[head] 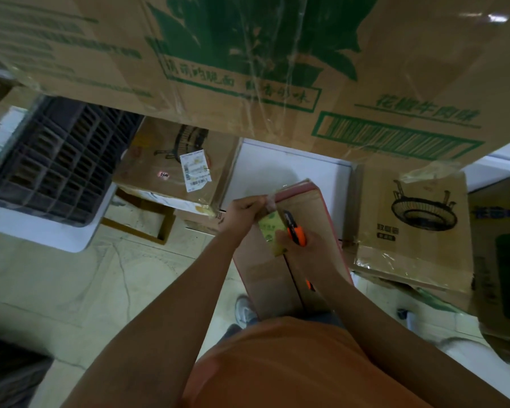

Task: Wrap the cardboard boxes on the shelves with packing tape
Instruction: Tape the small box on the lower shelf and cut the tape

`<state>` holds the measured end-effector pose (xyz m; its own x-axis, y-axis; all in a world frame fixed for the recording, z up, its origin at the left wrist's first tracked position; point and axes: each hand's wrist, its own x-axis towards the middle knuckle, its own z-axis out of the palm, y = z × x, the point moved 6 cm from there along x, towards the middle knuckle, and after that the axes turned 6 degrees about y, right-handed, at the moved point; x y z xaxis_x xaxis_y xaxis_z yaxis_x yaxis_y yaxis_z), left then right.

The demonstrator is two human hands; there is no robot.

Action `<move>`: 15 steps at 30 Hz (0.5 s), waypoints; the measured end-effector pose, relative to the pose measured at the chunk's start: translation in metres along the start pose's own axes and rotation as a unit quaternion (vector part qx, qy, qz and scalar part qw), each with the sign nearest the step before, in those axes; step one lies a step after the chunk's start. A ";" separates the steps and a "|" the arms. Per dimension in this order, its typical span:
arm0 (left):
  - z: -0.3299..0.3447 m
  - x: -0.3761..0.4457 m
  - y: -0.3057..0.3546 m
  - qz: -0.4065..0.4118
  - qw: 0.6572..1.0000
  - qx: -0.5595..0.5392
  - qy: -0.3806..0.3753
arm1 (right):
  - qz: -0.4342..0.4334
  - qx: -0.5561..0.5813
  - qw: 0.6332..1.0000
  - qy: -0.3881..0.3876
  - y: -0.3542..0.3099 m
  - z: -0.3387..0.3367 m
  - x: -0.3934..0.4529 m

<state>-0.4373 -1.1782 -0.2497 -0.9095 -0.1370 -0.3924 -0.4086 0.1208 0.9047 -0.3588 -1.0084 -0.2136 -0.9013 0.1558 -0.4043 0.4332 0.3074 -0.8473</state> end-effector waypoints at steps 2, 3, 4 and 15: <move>0.005 0.004 -0.002 0.033 0.997 0.071 -0.019 | -0.009 -0.036 0.999 0.024 0.004 -0.004 -0.002; 0.008 0.004 0.000 0.042 0.994 0.100 -0.027 | -0.015 -0.031 0.999 0.033 0.005 -0.007 -0.004; 0.009 0.005 -0.001 0.050 0.992 0.112 -0.024 | -0.017 -0.019 0.999 0.035 0.004 -0.008 -0.005; -0.001 0.008 -0.003 0.025 0.995 0.095 0.025 | -0.039 -0.061 0.997 -0.006 -0.010 0.012 0.013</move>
<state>-0.4432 -1.1804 -0.2556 -0.9261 -0.1741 -0.3347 -0.3742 0.3113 0.8735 -0.3749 -1.0207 -0.2148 -0.9321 0.1164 -0.3429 0.3584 0.4311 -0.8281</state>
